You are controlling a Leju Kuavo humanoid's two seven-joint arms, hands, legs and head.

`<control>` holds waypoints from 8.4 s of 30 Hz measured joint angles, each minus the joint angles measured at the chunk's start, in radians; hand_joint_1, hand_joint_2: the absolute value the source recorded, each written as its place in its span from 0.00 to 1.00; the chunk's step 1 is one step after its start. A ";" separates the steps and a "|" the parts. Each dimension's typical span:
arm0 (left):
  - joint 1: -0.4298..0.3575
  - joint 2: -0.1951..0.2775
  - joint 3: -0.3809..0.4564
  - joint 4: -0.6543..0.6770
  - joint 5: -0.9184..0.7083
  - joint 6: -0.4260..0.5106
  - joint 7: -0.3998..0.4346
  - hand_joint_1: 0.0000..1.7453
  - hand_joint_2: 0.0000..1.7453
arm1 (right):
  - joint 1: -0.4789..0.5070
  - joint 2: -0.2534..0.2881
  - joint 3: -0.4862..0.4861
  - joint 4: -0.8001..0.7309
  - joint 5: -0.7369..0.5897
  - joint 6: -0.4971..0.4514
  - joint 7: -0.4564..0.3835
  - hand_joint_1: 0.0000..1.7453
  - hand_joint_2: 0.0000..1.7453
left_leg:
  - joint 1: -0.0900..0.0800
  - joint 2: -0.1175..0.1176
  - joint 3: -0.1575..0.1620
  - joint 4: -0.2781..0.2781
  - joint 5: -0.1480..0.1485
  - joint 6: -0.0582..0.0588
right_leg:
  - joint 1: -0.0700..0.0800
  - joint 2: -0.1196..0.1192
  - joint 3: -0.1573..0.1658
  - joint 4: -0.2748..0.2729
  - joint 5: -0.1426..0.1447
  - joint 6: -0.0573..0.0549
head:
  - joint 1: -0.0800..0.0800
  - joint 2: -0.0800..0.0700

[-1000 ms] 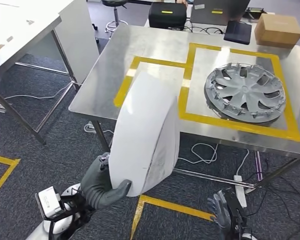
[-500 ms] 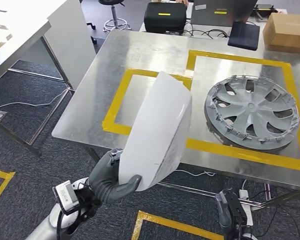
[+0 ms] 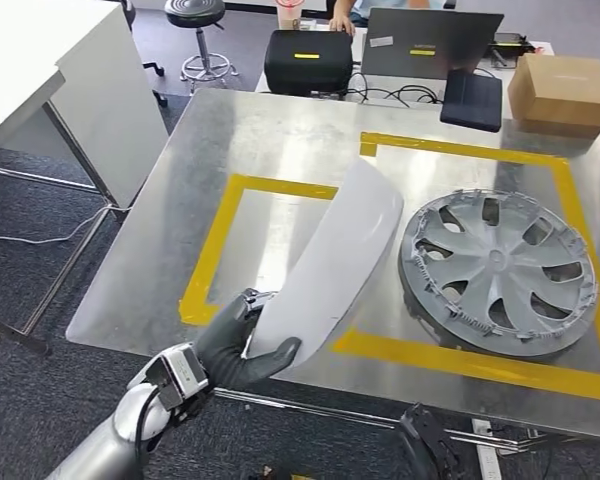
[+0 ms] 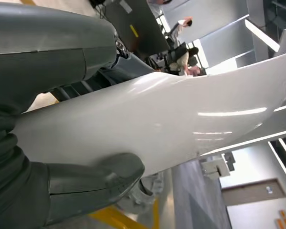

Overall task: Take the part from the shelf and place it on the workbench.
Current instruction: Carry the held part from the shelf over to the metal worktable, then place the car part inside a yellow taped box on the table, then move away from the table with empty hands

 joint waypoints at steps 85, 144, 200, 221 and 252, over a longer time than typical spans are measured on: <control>-0.123 0.079 0.061 0.482 -0.537 0.453 0.133 0.00 0.00 | 0.071 -0.045 -0.052 -0.141 0.043 -0.035 0.137 0.00 0.00 | 0.043 0.006 -0.049 0.297 -0.218 -0.056 | -0.047 -0.017 -0.247 0.107 0.182 0.029 | -0.029 0.000; 0.271 -0.024 0.627 1.055 -0.343 0.325 0.180 0.00 0.00 | 0.069 -0.031 -0.057 -0.179 0.032 -0.174 0.161 0.00 0.00 | 0.013 0.001 0.030 0.123 -0.185 -0.038 | -0.022 -0.051 -0.140 0.024 0.147 -0.010 | -0.035 0.000; 0.373 0.145 0.109 0.855 0.308 0.226 0.309 0.00 0.00 | -0.129 0.163 -0.123 0.245 0.234 0.089 0.046 0.00 0.00 | 0.031 -0.112 0.142 0.005 -0.124 -0.029 | -0.027 0.038 -0.189 0.065 0.162 0.010 | -0.047 0.000; 0.356 0.181 0.039 0.840 0.342 0.220 0.308 0.00 0.00 | -0.115 0.161 -0.129 0.236 0.224 0.086 0.049 0.00 0.00 | 0.025 0.007 0.148 0.010 -0.139 0.004 | -0.016 -0.046 -0.274 0.266 0.043 0.024 | -0.045 0.000; 0.340 0.209 -0.028 0.841 0.396 0.237 0.285 0.00 0.00 | -0.046 0.100 -0.129 0.099 0.200 0.081 0.086 0.00 0.00 | 0.023 0.003 0.148 0.014 -0.145 0.000 | -0.015 -0.043 -0.283 0.303 0.022 0.023 | -0.041 0.000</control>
